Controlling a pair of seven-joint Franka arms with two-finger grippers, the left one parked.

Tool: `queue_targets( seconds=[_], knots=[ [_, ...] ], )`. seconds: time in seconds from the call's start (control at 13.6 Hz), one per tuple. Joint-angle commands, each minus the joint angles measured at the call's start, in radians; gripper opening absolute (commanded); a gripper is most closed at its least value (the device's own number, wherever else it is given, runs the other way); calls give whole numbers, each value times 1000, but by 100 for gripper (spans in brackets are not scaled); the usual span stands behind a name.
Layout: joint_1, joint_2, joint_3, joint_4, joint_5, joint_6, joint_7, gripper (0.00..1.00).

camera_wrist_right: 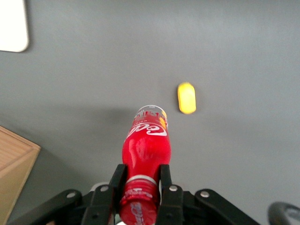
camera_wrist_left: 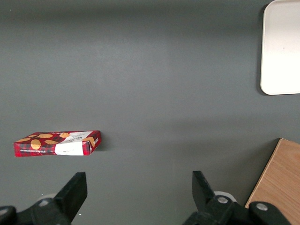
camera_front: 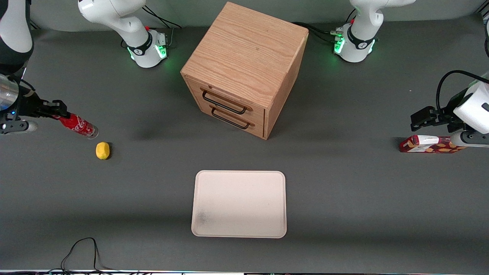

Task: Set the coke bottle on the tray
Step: 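Lift the bottle and carry it with the right gripper over the white tray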

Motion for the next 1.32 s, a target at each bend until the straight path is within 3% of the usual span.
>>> queue_targets(
  seconds=[0.0, 0.37, 0.51, 0.66, 0.95, 1.25],
  knots=[
    [-4, 143, 52, 285, 55, -89, -22, 0],
    [-12, 460, 210, 788, 57, -205, -1, 0],
    [-20, 574, 297, 896, 59, -187, 126, 0],
    [-24, 631, 377, 916, 59, -97, 233, 0],
    [-18, 752, 462, 917, 49, 116, 243, 0],
    [20, 870, 476, 916, -39, 284, 274, 0]
  ],
)
